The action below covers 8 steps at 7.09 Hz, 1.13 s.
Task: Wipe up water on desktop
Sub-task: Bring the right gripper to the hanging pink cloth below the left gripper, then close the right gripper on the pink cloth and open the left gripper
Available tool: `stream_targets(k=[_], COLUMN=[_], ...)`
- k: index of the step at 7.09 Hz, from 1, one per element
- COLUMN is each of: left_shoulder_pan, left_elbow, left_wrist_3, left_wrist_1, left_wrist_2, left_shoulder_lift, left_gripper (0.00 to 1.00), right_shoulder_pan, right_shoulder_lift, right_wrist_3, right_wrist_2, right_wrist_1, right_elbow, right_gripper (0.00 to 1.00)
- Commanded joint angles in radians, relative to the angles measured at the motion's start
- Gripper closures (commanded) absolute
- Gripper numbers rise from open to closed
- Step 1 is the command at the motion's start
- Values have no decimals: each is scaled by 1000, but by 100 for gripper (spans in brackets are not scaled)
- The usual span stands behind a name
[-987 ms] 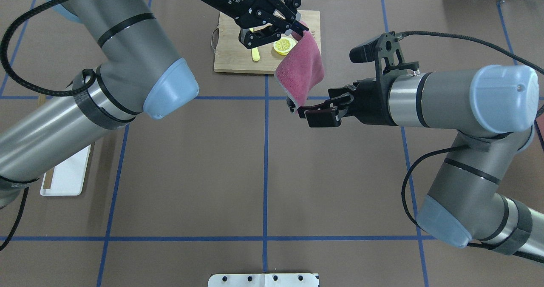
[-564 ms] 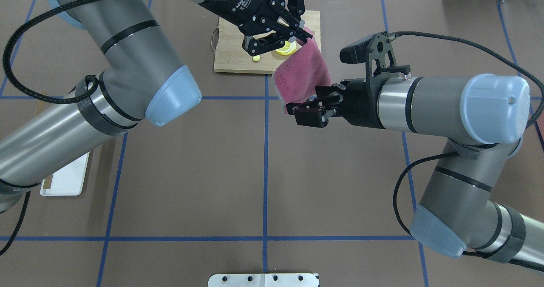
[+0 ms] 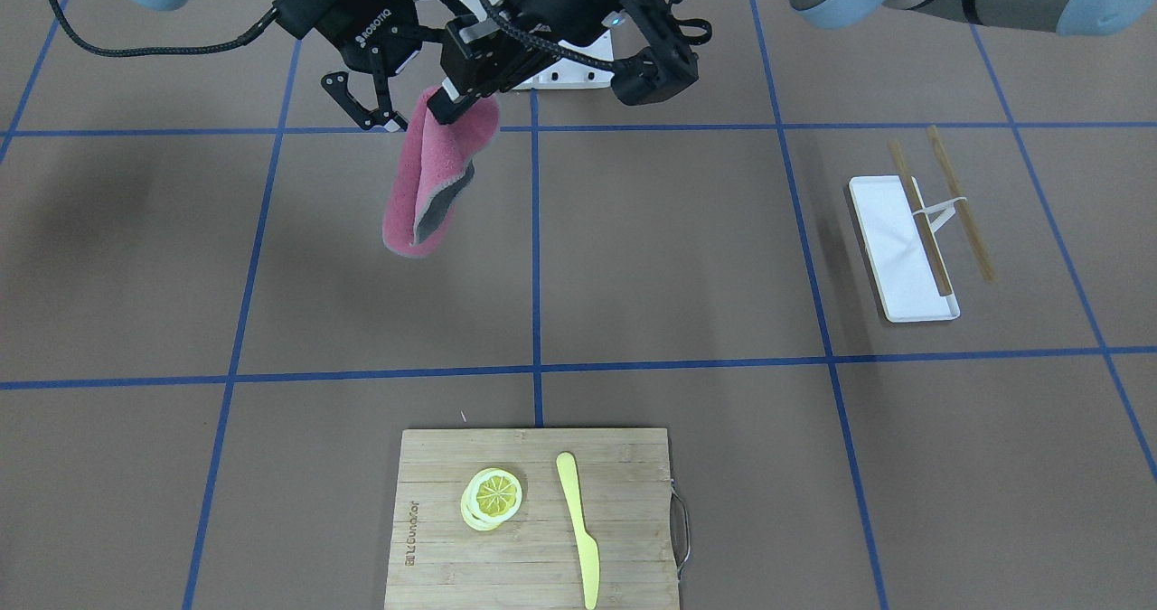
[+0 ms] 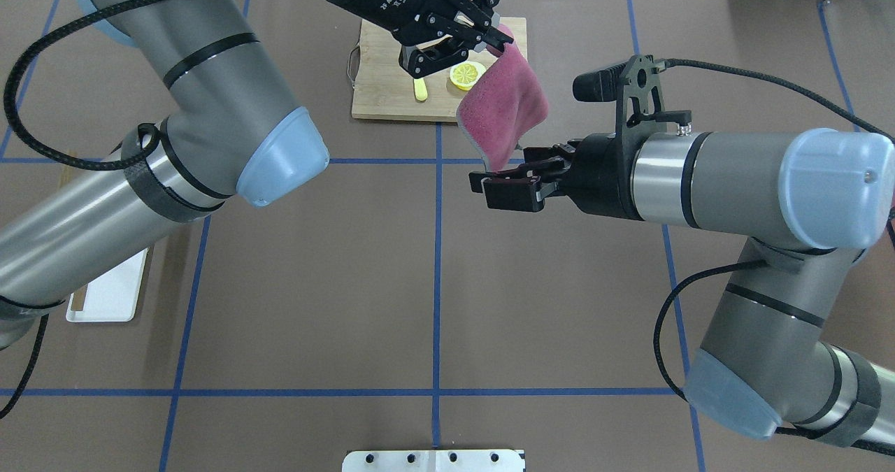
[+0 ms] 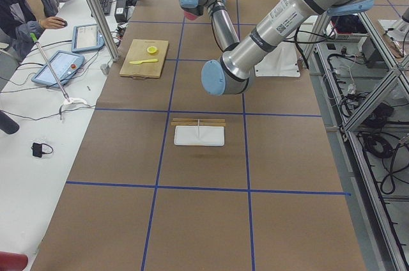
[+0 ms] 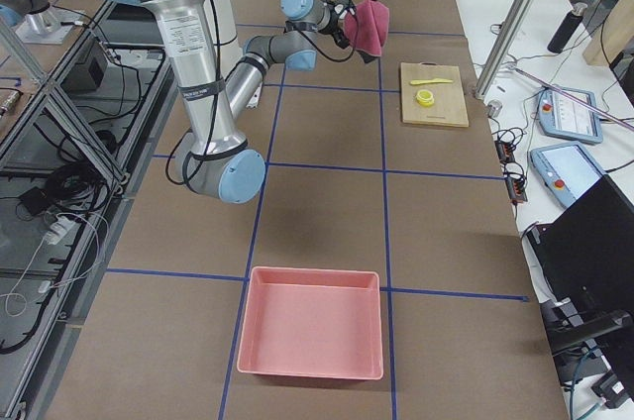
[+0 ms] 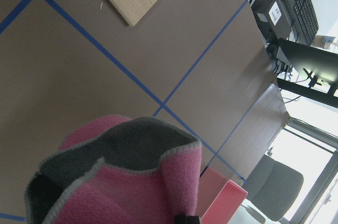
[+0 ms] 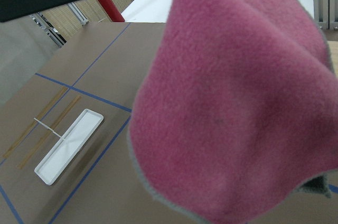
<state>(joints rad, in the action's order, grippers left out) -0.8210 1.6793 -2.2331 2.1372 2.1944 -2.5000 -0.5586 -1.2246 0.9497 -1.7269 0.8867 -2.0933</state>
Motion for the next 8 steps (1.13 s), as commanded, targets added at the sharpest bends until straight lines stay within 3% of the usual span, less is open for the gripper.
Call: stream_targets(k=[1, 5, 8], left_shoulder_pan=[-1, 3, 8], left_elbow=[2, 109, 126], left_wrist_3=[-16, -99, -160], left_wrist_1=[10, 9, 9], left_wrist_2=[-41, -38, -36], left_shoulder_lift=[1, 64, 66], left_gripper=[100, 100, 100], right_shoulder_pan=[43, 42, 45], right_shoulder_lift=[0, 2, 14], right_wrist_3=[44, 47, 89], right_wrist_2=[62, 72, 127], right_wrist_1=[0, 0, -2], right_elbow=[-5, -28, -36], right_gripper=[2, 9, 11])
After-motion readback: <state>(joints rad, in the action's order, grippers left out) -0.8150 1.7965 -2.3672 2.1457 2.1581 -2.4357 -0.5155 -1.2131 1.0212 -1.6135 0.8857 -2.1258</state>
